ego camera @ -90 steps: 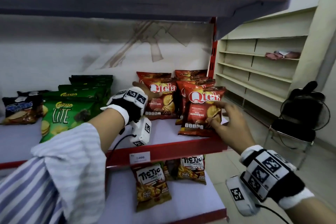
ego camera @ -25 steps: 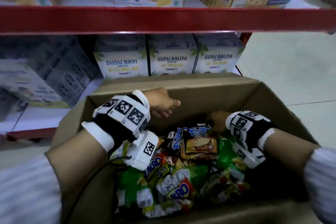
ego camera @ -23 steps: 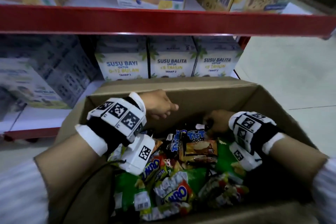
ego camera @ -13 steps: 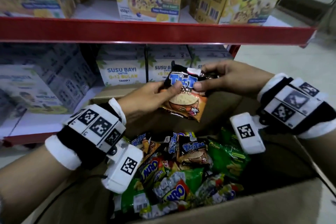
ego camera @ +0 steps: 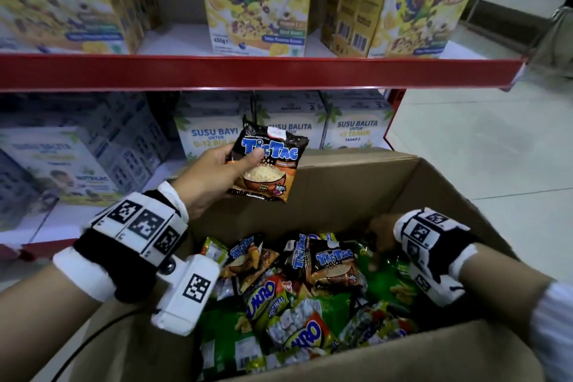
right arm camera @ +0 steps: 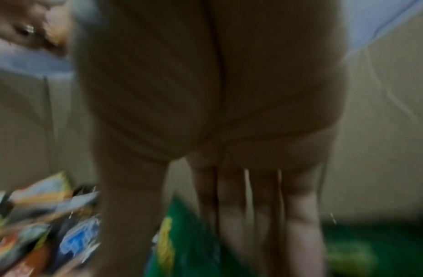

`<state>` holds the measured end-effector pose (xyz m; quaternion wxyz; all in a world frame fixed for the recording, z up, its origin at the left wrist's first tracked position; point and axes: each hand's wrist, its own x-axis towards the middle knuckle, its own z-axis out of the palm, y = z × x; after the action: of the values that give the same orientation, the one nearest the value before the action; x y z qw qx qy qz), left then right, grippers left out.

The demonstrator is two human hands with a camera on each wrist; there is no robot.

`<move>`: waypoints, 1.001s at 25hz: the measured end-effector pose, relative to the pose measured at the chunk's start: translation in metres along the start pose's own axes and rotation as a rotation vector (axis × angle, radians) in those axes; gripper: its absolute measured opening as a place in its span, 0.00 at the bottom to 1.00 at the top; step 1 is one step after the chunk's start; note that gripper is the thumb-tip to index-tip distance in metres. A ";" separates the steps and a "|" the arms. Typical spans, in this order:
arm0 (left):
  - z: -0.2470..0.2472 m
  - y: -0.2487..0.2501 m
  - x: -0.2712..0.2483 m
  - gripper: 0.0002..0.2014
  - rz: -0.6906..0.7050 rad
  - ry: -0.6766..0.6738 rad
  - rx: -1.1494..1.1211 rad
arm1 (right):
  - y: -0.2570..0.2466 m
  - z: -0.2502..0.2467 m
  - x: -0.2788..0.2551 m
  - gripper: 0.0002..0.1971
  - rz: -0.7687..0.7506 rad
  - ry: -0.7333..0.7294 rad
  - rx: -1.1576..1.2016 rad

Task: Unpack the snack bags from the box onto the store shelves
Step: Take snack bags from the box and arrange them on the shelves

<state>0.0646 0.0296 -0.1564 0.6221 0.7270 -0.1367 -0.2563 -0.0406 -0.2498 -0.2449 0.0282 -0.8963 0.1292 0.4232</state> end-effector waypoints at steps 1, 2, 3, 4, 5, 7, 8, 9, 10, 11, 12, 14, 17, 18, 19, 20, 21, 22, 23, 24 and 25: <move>-0.001 -0.002 0.001 0.15 0.003 0.002 -0.007 | -0.001 0.005 0.001 0.30 0.002 0.006 -0.016; -0.001 -0.003 0.001 0.13 0.002 0.004 -0.021 | -0.003 0.008 0.000 0.28 0.000 0.031 -0.023; -0.002 -0.004 0.002 0.12 0.007 0.016 -0.036 | -0.004 0.006 -0.003 0.26 -0.004 0.061 -0.022; -0.003 -0.005 0.003 0.11 0.026 0.042 -0.047 | -0.004 0.000 -0.010 0.24 -0.014 0.089 -0.011; -0.004 -0.006 0.004 0.10 0.056 0.077 -0.052 | -0.004 -0.009 -0.020 0.21 -0.023 0.122 0.030; -0.005 -0.005 0.005 0.08 0.128 0.139 -0.060 | 0.000 -0.036 -0.051 0.13 -0.069 0.237 0.240; -0.005 -0.003 0.005 0.08 0.159 0.152 -0.083 | 0.001 -0.049 -0.068 0.10 -0.117 0.293 0.387; -0.003 -0.001 0.004 0.09 0.193 0.152 -0.114 | 0.001 -0.062 -0.085 0.10 -0.180 0.345 0.524; 0.000 0.002 0.003 0.10 0.229 0.152 -0.138 | -0.001 -0.073 -0.101 0.10 -0.243 0.398 0.648; 0.003 0.005 0.002 0.12 0.271 0.153 -0.151 | -0.004 -0.082 -0.115 0.10 -0.293 0.455 0.771; 0.006 0.008 0.001 0.14 0.316 0.156 -0.153 | -0.008 -0.089 -0.126 0.08 -0.332 0.521 0.907; 0.013 0.012 -0.003 0.14 0.434 0.133 -0.124 | -0.017 -0.097 -0.136 0.05 -0.360 0.665 1.146; 0.025 0.018 -0.011 0.16 0.577 0.067 0.014 | -0.032 -0.098 -0.136 0.04 -0.353 0.810 1.419; 0.028 0.017 -0.013 0.17 0.597 0.037 0.052 | -0.038 -0.097 -0.135 0.04 -0.370 0.790 1.529; 0.031 0.015 -0.014 0.18 0.607 -0.002 0.068 | -0.043 -0.097 -0.134 0.06 -0.400 0.735 1.646; 0.032 0.013 -0.015 0.21 0.612 -0.046 0.068 | -0.048 -0.096 -0.134 0.08 -0.438 0.670 1.756; 0.032 0.011 -0.016 0.26 0.608 -0.088 0.062 | -0.052 -0.096 -0.134 0.10 -0.488 0.615 1.847; 0.031 0.010 -0.016 0.34 0.606 -0.126 0.050 | -0.056 -0.097 -0.134 0.11 -0.542 0.571 1.914; 0.031 0.009 -0.016 0.42 0.603 -0.155 0.035 | -0.058 -0.097 -0.134 0.12 -0.595 0.546 1.963; 0.030 0.009 -0.016 0.47 0.594 -0.162 0.022 | -0.061 -0.097 -0.134 0.13 -0.645 0.535 1.995; 0.031 0.010 -0.016 0.46 0.579 -0.126 0.009 | -0.064 -0.098 -0.134 0.13 -0.692 0.533 2.006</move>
<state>0.0362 0.0102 -0.1461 0.6566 0.6430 -0.3779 -0.1121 -0.0323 -0.1756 -0.0836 0.8341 -0.5162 0.1583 -0.1128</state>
